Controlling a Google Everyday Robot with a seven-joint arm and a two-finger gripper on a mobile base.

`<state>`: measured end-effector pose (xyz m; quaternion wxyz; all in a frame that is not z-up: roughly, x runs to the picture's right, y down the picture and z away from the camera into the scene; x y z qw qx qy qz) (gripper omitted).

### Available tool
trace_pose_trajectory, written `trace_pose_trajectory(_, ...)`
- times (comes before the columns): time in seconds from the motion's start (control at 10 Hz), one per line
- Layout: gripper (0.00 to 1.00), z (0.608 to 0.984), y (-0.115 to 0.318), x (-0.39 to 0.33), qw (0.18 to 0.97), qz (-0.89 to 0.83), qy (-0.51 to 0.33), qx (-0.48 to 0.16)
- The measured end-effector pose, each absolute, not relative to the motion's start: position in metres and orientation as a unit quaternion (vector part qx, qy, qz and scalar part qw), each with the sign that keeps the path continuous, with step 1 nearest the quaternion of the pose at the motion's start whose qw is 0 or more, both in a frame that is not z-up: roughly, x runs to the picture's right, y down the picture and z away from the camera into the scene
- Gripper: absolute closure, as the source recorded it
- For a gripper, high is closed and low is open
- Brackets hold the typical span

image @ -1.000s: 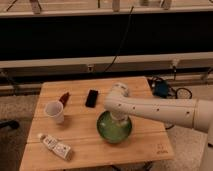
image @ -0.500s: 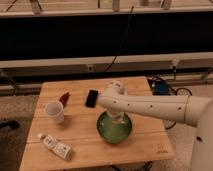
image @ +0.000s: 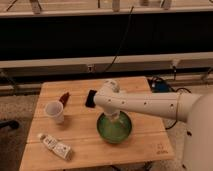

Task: Push the ceramic bowl across the table

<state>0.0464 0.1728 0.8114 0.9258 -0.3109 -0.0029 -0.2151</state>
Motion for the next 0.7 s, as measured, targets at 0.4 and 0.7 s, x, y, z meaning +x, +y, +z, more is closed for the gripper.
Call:
trace_pose_trajectory(0.4, 1.00, 0.819, 0.168, 0.030, 0.919, -0.246, -0.009, -0.307)
trace_pose_trajectory(0.7, 1.00, 0.822, 0.164, 0.024, 0.915, -0.264, -0.012, -0.305)
